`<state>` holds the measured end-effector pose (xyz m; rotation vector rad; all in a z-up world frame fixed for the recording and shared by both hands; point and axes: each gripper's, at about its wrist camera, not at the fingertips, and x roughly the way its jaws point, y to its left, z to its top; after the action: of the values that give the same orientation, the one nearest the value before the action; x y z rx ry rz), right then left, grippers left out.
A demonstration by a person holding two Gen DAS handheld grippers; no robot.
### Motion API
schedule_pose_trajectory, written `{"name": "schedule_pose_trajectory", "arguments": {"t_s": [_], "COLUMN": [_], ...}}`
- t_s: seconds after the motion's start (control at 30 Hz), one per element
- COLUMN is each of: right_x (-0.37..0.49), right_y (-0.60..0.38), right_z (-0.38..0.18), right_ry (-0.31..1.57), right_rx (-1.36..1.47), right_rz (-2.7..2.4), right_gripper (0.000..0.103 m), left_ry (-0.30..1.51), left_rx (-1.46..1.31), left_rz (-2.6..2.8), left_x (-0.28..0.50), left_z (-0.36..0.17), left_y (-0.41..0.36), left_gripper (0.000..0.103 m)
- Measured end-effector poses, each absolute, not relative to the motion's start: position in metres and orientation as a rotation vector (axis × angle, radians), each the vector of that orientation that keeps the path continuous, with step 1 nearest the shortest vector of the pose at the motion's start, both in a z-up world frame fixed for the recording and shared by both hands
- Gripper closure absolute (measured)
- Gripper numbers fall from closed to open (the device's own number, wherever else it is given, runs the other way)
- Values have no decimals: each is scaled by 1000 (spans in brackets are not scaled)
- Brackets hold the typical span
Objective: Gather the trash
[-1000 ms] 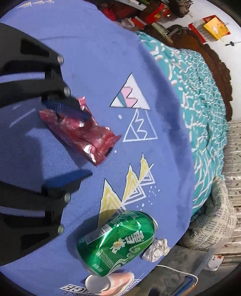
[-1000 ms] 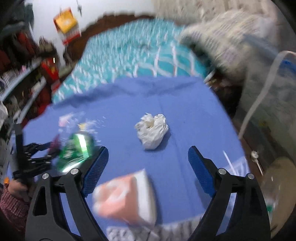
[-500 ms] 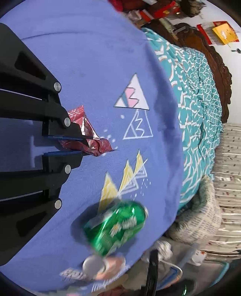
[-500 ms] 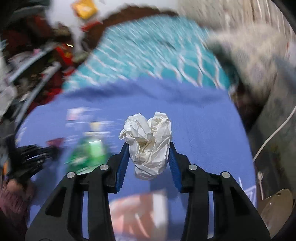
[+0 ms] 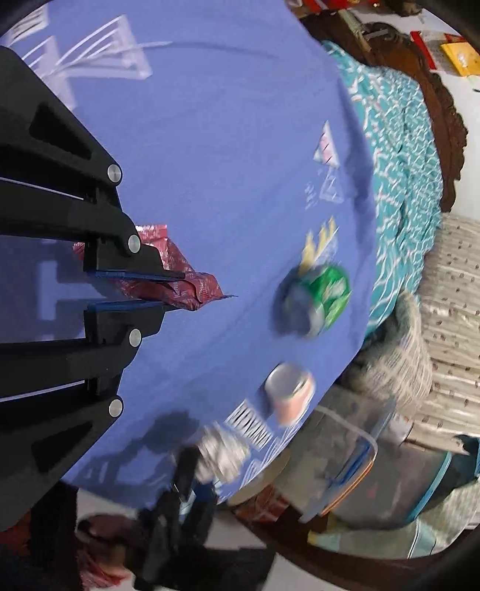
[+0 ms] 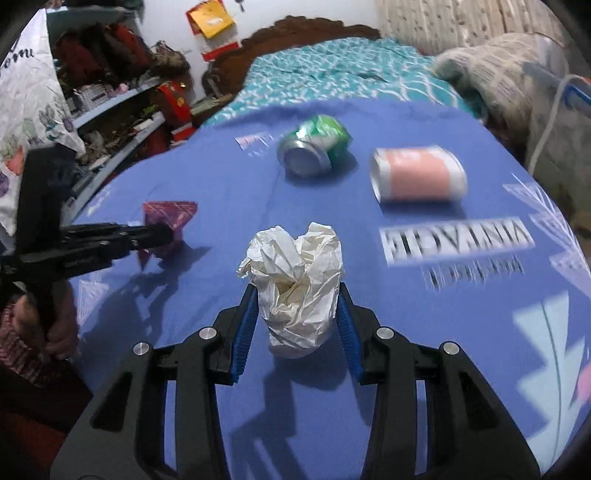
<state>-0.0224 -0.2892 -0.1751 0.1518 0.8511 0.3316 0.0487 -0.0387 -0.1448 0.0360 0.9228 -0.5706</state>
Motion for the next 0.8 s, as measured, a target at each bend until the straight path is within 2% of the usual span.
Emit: {"name": "schedule_pose_trajectory", "arguments": {"t_s": [0.13, 0.23, 0.27, 0.3, 0.33, 0.4, 0.47, 0.5, 0.53, 0.57, 0.8], "right_x": [-33, -38, -40, -39, -39, -42, -45, -47, -49, -55, -51], "right_y": [-305, -312, -314, -318, -321, -322, -320, -320, -319, -318, -308], "right_z": [-188, -194, -192, -188, -187, -177, -173, -172, -170, -168, -174], "right_ry": [866, 870, 866, 860, 855, 842, 833, 825, 817, 808, 815], "right_rx": [211, 213, 221, 236, 254, 282, 291, 289, 286, 281, 245], "right_rz": [293, 257, 244, 231, 218, 201, 197, 196, 195, 196, 230], "right_gripper": [57, 49, 43, 33, 29, 23, 20, 18, 17, 16, 16], "left_ry": [948, 963, 969, 973, 973, 975, 975, 973, 972, 964, 939], "left_rx": [35, 63, 72, 83, 94, 107, 111, 115, 117, 118, 187], "left_rz": [-615, -628, -626, -622, -614, -591, -576, -566, -561, -556, -516], "left_x": [29, 23, 24, 25, 26, 30, 35, 37, 39, 39, 37], "left_z": [-153, -160, -161, -163, -164, -166, -167, -167, -166, -164, -161], "left_y": [-54, -68, -72, -76, -79, -83, -85, -87, -87, -87, -91], "left_gripper": [95, 95, 95, 94, 93, 81, 59, 54, 43, 37, 37]}}
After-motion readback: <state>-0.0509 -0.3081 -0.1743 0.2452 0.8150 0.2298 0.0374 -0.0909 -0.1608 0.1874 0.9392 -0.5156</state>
